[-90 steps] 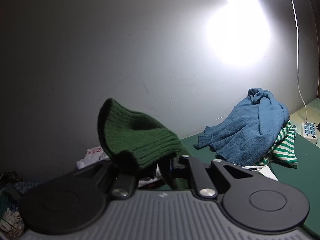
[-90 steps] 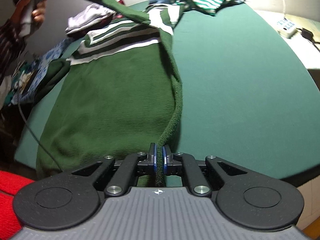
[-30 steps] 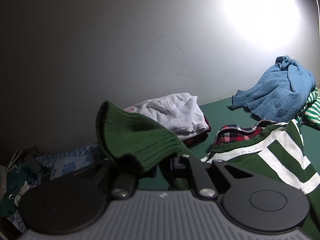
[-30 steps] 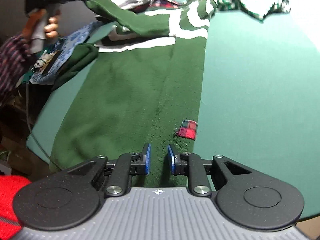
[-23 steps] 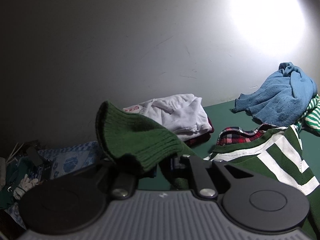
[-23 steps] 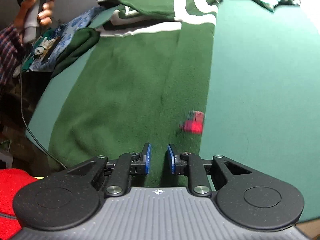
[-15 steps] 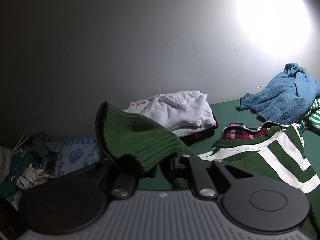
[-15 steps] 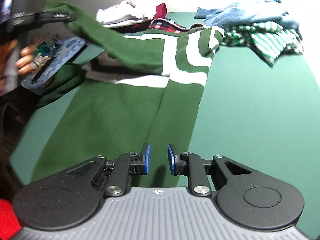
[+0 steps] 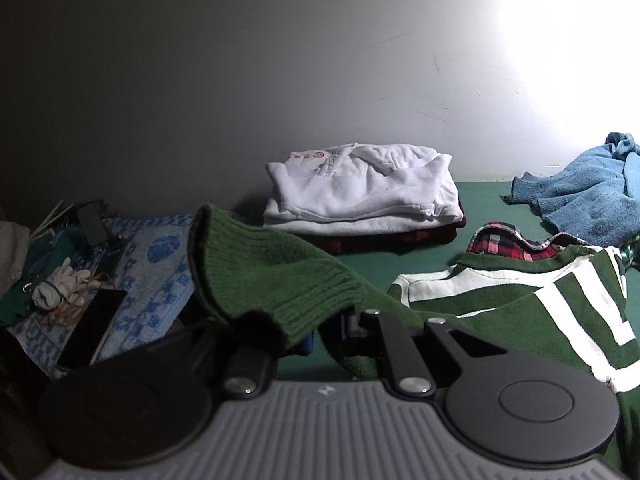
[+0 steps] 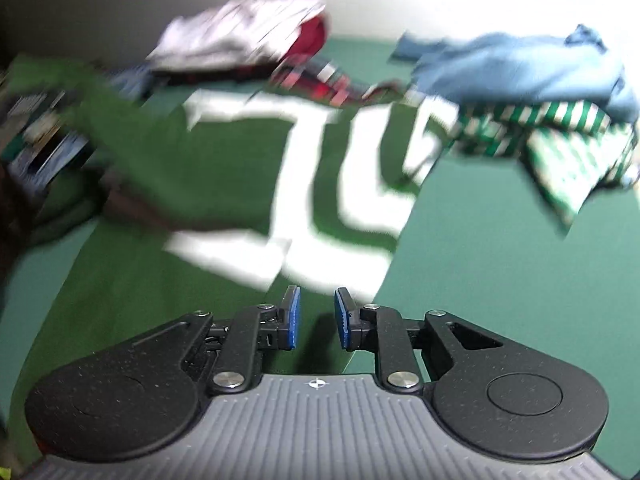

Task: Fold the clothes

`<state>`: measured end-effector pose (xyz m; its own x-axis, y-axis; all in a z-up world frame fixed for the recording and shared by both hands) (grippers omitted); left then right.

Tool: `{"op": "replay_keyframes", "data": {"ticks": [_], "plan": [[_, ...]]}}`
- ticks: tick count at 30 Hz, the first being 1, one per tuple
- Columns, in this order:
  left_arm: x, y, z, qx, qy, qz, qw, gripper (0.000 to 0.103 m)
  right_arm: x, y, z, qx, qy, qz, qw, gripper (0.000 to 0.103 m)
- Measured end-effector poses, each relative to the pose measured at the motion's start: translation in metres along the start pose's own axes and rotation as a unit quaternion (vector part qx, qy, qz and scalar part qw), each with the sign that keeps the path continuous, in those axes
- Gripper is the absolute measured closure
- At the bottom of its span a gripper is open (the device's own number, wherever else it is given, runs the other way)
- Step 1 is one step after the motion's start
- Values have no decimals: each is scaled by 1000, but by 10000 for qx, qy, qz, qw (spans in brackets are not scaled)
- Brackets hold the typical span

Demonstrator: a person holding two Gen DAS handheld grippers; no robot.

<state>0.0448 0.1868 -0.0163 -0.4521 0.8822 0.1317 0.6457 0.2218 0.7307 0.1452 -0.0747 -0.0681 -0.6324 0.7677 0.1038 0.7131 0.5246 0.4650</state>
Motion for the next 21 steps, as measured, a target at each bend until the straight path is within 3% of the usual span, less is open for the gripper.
{"op": "replay_keyframes", "data": {"ticks": [4,9,16,21], "plan": [[-2,0,-4,-72,89,-14,9999,92,-32,44,22,-245,-182,266,9992,83],[2,-1,-4,-108,356,-78,9993,92,-53,75,56,-127,-168,473,9987,83],[0,-6,5,48,432,-82,9990,92,-62,94,73,-248,-252,424,9985,82],[-1,-5,3,-34,296,-121,9995,92,-65,90,53,-535,-286,395,9974,82]]}}
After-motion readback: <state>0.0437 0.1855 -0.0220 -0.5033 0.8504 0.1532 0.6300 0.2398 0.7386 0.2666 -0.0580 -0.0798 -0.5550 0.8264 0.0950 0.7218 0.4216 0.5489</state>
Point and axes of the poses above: each gripper's, at about its wrist camera, not at the fingertips, and z roughly the way its jaws point, x to its left, y to its top, the point moved 3 cm from there along z, roughly the way its jaws point, and after that the axes turned 10 degrees about x, right-handed, at the moved point
